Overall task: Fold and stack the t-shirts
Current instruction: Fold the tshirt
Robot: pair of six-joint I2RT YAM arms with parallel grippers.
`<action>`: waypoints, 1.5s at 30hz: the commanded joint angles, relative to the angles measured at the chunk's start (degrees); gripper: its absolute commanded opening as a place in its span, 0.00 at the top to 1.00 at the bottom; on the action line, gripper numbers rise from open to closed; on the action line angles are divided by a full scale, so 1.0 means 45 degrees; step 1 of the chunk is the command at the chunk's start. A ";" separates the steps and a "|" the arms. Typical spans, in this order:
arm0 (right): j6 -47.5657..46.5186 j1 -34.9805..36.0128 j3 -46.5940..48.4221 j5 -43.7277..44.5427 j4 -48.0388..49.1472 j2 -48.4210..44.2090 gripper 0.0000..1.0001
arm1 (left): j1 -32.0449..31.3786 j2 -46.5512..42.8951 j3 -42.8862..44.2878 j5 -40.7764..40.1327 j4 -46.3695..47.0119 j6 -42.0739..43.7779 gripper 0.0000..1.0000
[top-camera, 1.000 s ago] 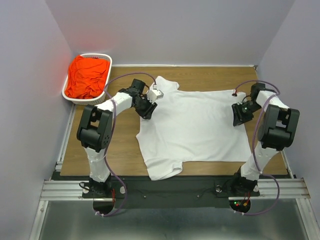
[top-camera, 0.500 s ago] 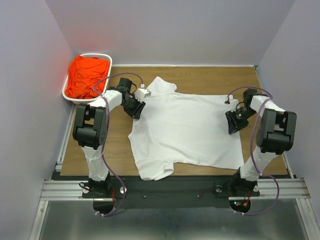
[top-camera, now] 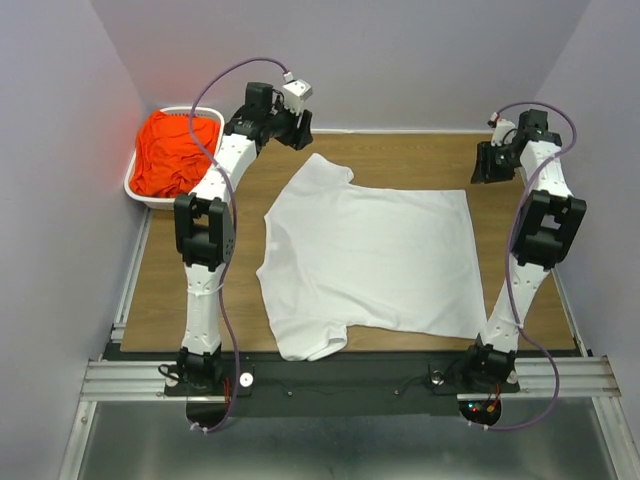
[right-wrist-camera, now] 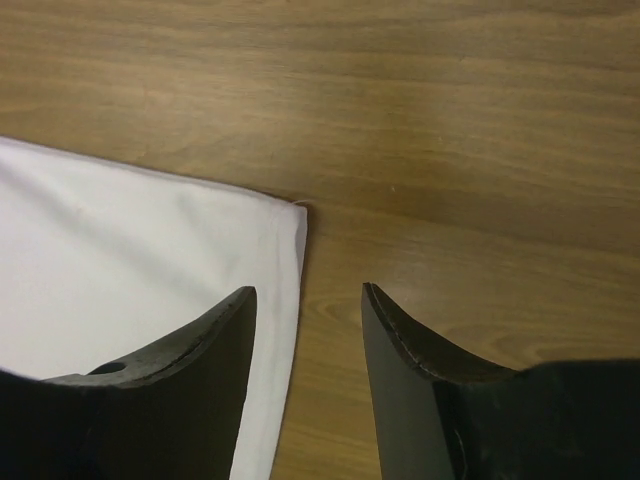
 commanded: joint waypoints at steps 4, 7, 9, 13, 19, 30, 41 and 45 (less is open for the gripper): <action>0.2198 -0.0027 0.1873 0.0195 0.0721 0.1782 0.49 | -0.0009 0.1744 0.0909 -0.0856 0.2796 -0.2756 0.33; 0.2590 -0.0027 0.2011 0.0255 0.1054 0.2251 0.50 | -0.0048 0.2603 0.1630 -0.0856 0.3051 -0.2756 0.33; 0.2728 -0.0027 0.2011 0.0040 0.1133 0.2466 0.50 | -0.0087 0.3131 0.1848 -0.0856 0.3149 -0.2756 0.33; 0.2885 -0.0007 0.1836 -0.0233 0.1328 0.2623 0.50 | -0.0166 0.3776 0.2238 -0.0856 0.3305 -0.2756 0.33; 0.2806 -0.0007 0.1464 -0.0389 0.1446 0.2701 0.49 | -0.0322 0.4498 0.2570 -0.0856 0.3364 -0.2756 0.33; 0.3002 0.0227 0.1444 -0.0546 0.1563 0.3130 0.47 | -0.0361 0.5359 0.3138 -0.2730 0.3266 -0.5508 0.33; 0.3002 0.0383 0.1288 -0.0487 0.1563 0.3073 0.47 | -0.0361 0.5905 0.2844 -0.1091 0.3188 -0.6623 0.50; 0.3021 0.0383 0.1308 -0.0780 0.1544 0.3131 0.47 | -0.0478 0.5945 0.3060 -0.1188 0.3266 -0.6486 0.58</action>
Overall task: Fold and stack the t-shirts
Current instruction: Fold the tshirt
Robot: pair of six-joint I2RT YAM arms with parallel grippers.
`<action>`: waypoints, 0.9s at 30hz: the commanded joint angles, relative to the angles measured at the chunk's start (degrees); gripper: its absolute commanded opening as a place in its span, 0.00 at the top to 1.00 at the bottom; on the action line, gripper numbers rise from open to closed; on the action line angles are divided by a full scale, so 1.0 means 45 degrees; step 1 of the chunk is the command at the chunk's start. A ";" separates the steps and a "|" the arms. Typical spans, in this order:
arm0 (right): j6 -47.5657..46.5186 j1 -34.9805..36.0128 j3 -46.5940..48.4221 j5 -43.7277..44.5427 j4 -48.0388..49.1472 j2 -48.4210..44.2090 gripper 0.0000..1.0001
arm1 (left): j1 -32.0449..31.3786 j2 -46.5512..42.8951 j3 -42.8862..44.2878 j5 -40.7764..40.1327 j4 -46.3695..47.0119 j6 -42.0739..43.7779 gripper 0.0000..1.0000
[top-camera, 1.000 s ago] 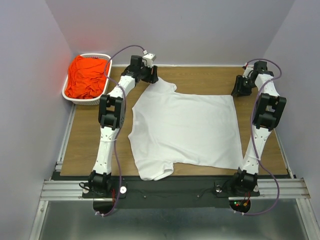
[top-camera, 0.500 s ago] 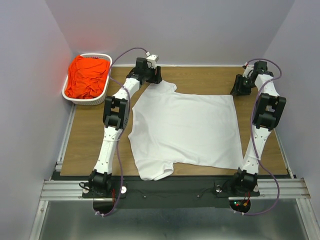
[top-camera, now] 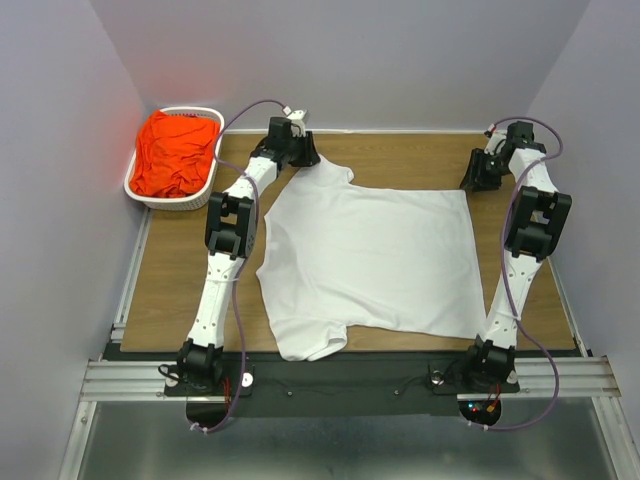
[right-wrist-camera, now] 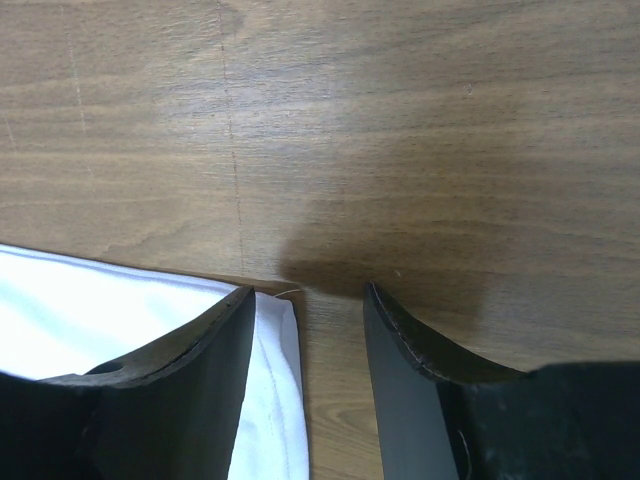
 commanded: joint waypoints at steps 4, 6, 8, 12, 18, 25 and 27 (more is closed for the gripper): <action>0.0283 0.0272 0.0041 -0.0917 0.0325 0.0290 0.47 | -0.0153 0.0248 0.0607 0.0366 0.0168 -0.0279 0.73; 0.0283 0.0272 -0.0116 -0.1133 0.0324 0.0192 0.47 | -0.0133 0.0267 0.0626 0.0367 0.0187 -0.0260 0.78; 0.0380 0.0272 -0.0155 -0.1407 0.0305 0.0173 0.48 | -0.0153 0.0268 0.0626 0.0347 0.0187 -0.0318 0.83; 0.0322 0.0272 -0.0447 -0.1466 0.0266 0.0153 0.50 | -0.0153 0.0267 0.0626 0.0386 0.0226 -0.0318 0.90; 0.0029 0.0291 -0.0937 -0.1271 0.0266 0.0075 0.72 | -0.0133 0.0112 0.0587 0.0678 0.0459 -0.0201 1.00; 0.0302 0.0291 -0.0020 -0.1447 0.0305 0.0134 0.99 | 0.0101 -0.0805 0.0529 0.0972 0.1046 0.0383 1.00; 0.0322 0.0291 0.0390 -0.1349 0.0363 0.0017 0.99 | 0.0238 -0.1235 0.0412 0.1088 0.1317 0.0656 1.00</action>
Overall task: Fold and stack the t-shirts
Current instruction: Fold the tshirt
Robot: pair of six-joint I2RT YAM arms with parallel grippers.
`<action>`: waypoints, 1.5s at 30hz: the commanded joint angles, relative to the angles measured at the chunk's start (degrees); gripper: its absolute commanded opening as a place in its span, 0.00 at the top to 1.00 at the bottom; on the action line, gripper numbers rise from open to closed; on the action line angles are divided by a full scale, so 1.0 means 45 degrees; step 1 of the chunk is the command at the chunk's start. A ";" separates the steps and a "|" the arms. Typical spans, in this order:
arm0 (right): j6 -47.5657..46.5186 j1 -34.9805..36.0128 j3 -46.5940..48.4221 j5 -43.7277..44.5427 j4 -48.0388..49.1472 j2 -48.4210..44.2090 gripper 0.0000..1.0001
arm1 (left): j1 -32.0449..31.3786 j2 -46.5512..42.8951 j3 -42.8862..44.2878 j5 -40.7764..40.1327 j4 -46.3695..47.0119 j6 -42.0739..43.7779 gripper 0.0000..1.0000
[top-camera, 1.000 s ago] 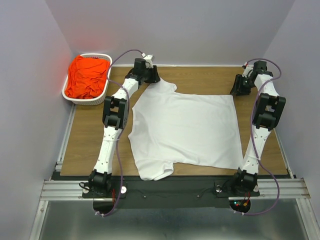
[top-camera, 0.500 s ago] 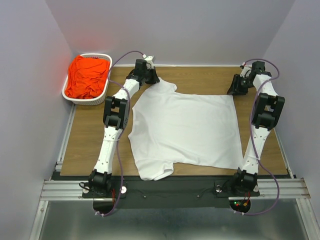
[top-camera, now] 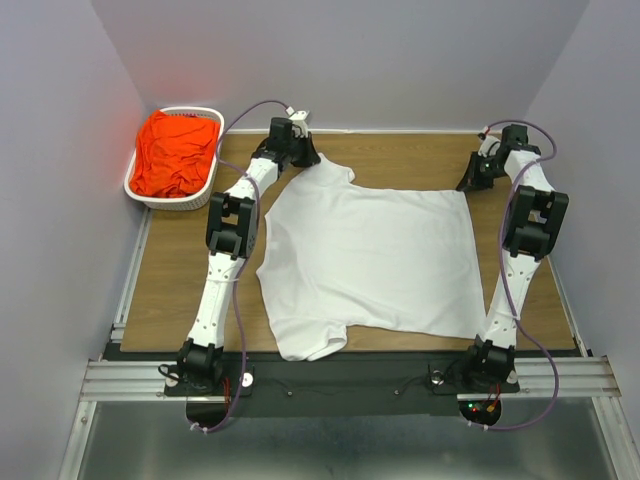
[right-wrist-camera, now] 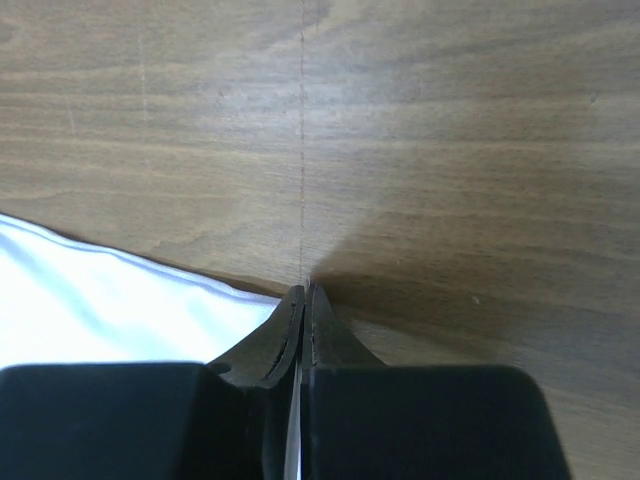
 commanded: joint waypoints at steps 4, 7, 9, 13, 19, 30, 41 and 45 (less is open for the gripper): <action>0.0259 0.0126 0.1472 -0.0032 0.0247 -0.0179 0.99 | 0.0375 -0.2196 -0.0211 0.0614 0.1321 0.1334 1.00; 0.0338 0.0126 0.1785 0.0084 0.0384 -0.0199 0.99 | 0.0492 -0.2568 -0.0408 0.0789 0.1302 0.1629 1.00; 0.0338 0.0126 0.1844 0.0124 0.0424 -0.0238 0.99 | 0.0550 -0.2802 -0.0662 0.0907 0.1302 0.1864 1.00; 0.0143 0.0126 0.1611 0.0066 0.0443 -0.0413 0.99 | 0.0687 -0.3231 -0.0974 0.1335 0.1302 0.2176 1.00; -0.0383 0.0126 0.0830 -0.0071 0.0482 -0.1252 1.00 | 0.0687 -0.4987 -0.2846 0.2059 0.1302 0.3462 1.00; -0.1653 0.0107 -0.1376 -0.0306 0.0463 -0.3030 0.99 | 0.0590 -0.8911 -0.8526 0.1982 0.1127 0.5864 1.00; -0.3607 -0.0011 -0.4363 0.0475 0.0482 -0.4397 0.99 | -0.0190 -1.2467 -1.3960 0.1279 0.0892 0.7976 1.00; -0.4037 -0.0030 -0.5028 0.0651 0.0482 -0.4457 0.99 | -0.0659 -1.3152 -1.5601 0.0752 0.0814 0.8465 1.00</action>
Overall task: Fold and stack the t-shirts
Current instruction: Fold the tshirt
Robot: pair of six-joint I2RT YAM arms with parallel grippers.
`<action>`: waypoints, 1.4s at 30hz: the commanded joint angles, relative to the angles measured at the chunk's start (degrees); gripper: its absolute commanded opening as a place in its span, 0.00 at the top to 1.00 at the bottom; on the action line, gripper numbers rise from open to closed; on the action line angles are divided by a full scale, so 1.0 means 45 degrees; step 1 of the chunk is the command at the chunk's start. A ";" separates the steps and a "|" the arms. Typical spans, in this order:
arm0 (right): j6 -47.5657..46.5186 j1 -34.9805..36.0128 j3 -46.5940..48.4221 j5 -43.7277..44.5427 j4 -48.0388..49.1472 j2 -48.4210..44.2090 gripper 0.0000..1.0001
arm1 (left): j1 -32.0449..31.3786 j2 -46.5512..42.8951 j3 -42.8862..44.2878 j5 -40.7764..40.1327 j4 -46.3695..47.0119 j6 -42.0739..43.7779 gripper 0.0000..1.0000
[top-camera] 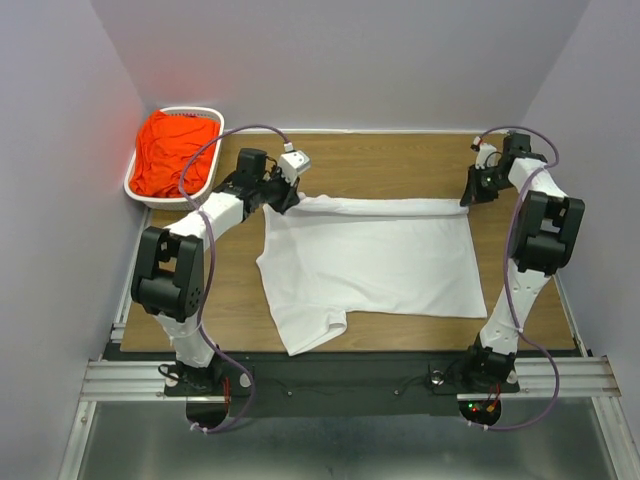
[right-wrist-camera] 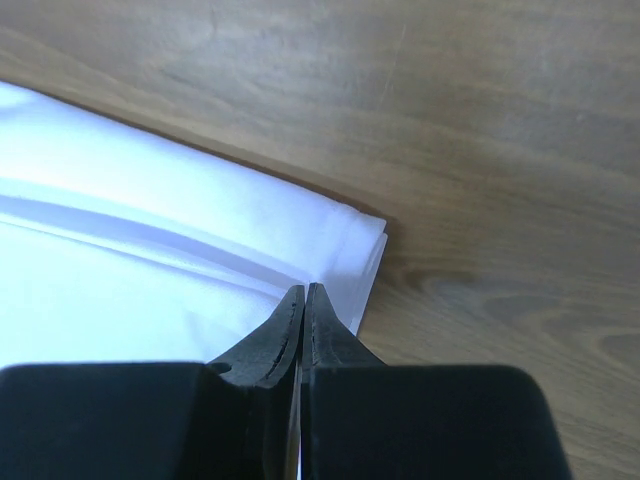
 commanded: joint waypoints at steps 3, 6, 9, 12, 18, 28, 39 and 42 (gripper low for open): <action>-0.1100 -0.0079 -0.0796 0.0385 0.0274 -0.0668 0.99 | -0.0637 -0.1221 -0.2109 -0.0780 0.0134 0.1215 1.00; -0.1412 -0.0079 -0.1343 0.0384 0.0274 -0.0649 0.99 | -0.0735 -0.1106 -0.2618 -0.1442 0.0114 0.1468 1.00; -0.1646 -0.0098 -0.1734 0.0501 0.0274 -0.0687 0.99 | -0.0754 -0.0949 -0.2834 -0.1892 -0.0214 0.1917 1.00; -0.1881 -0.0079 -0.2008 0.0638 0.0274 -0.0765 0.99 | -0.0735 -0.0851 -0.2737 -0.1837 -0.0958 0.2776 0.95; -0.2466 -0.0098 -0.2611 0.0971 0.0215 -0.1272 0.69 | -0.0521 -0.1747 -0.2620 -0.0705 -0.2481 0.4379 0.49; -0.2605 -0.0118 -0.2673 0.0443 -0.0331 -0.2661 0.63 | -0.0519 -0.0853 0.0326 0.0976 -0.3947 0.3854 0.44; -0.2076 -0.0137 -0.1696 0.0306 -0.1054 -0.1040 0.58 | -0.1515 0.2485 0.3882 0.1679 -0.4202 0.2839 0.29; -0.2232 -0.0118 -0.1773 0.0501 -0.1172 -0.0883 0.57 | -0.1769 0.3189 0.4392 0.1544 -0.4241 0.2720 0.23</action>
